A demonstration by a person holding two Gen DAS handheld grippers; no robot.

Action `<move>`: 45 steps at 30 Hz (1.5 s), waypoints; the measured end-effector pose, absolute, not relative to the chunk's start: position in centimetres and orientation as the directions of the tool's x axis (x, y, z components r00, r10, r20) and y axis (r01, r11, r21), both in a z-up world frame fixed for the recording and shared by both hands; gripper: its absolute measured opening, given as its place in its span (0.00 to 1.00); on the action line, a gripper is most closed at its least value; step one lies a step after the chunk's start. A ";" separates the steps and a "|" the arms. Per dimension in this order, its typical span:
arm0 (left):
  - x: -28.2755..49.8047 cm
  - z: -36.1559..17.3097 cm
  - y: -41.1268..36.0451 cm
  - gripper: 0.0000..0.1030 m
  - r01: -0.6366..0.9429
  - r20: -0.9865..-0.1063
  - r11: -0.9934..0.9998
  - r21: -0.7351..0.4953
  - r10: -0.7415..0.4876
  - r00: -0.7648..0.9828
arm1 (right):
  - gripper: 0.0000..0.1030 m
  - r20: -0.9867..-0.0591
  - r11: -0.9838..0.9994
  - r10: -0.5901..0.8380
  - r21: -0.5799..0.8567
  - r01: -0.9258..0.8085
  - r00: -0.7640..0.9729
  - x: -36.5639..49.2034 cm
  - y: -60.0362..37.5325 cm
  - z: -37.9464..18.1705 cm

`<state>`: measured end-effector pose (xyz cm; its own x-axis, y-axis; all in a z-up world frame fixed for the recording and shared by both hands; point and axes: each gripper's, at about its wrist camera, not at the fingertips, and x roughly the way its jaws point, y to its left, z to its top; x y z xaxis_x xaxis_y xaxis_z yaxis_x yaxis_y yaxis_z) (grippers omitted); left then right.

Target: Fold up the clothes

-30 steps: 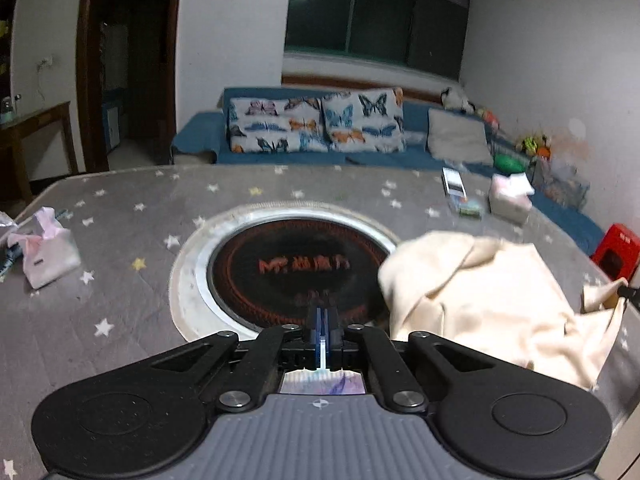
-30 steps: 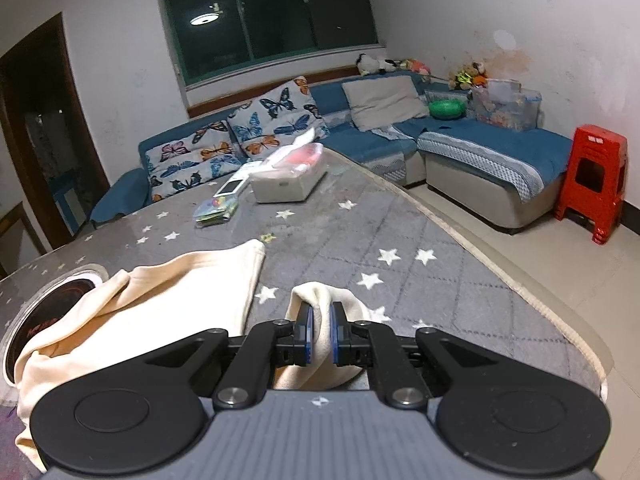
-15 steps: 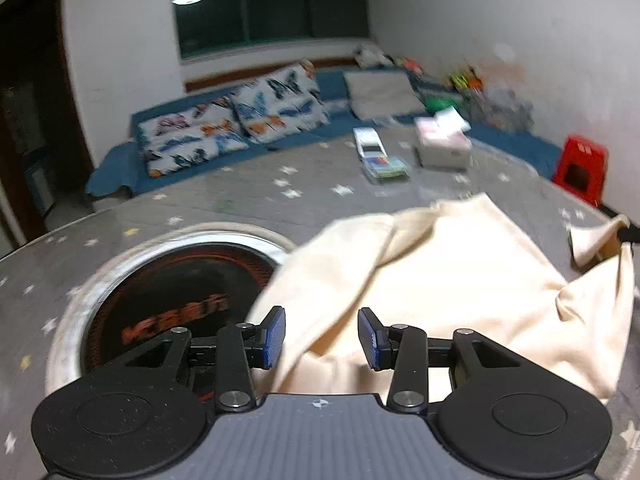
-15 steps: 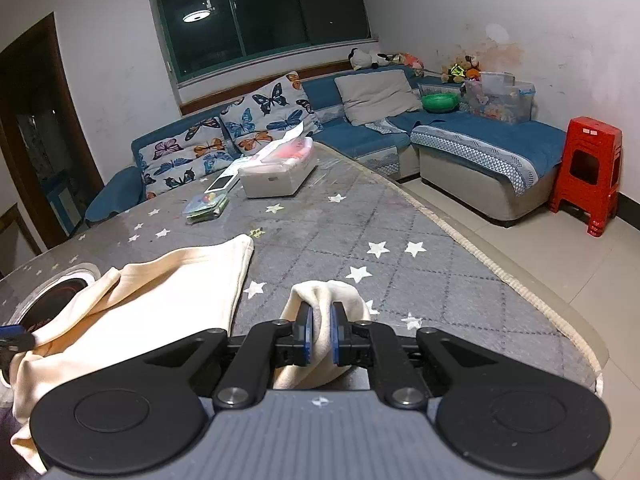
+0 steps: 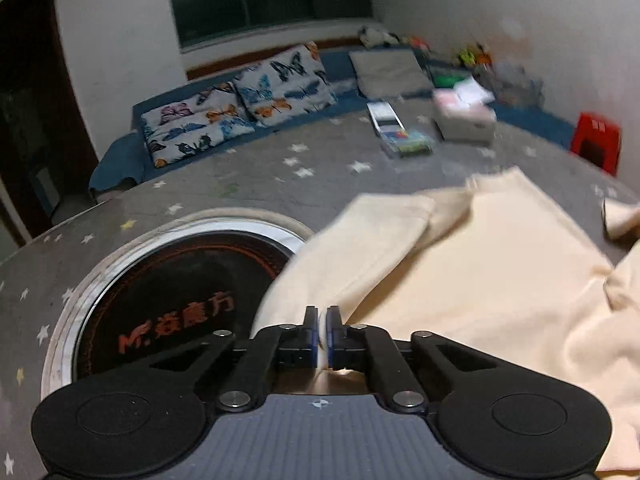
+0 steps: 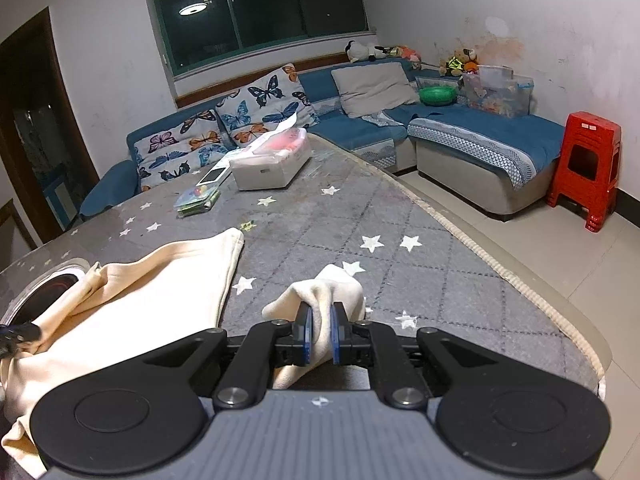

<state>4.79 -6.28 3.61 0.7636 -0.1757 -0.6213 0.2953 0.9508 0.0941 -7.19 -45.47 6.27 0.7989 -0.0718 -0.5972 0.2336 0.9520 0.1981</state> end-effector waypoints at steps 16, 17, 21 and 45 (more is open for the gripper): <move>-3.4 5.4 9.1 0.00 -0.111 -0.586 0.979 -0.171 -0.011 0.810 | 0.08 -0.592 0.961 -0.053 0.188 0.201 0.804 -7.3 -44.5 6.6; -4.1 5.2 9.9 0.00 -0.138 -0.589 0.976 -0.170 0.012 0.808 | 0.08 -0.592 0.962 -0.051 0.186 0.197 0.804 -7.2 -44.3 6.6; -6.9 4.6 13.1 0.00 -0.240 -0.607 0.948 -0.208 0.067 0.792 | 0.08 -0.593 0.966 -0.039 0.184 0.183 0.804 -6.9 -43.8 6.6; -0.7 1.5 4.8 0.29 -0.001 -0.677 0.999 -0.041 -0.027 0.735 | 0.13 -0.620 0.959 -0.051 0.189 0.213 0.783 -7.0 -44.6 5.8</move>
<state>-0.69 4.82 1.49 0.7355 -0.0269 -0.6770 -0.0010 0.9992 -0.0408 -6.97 -44.64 5.81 0.7833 -0.0513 -0.6195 0.2126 0.9586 0.1894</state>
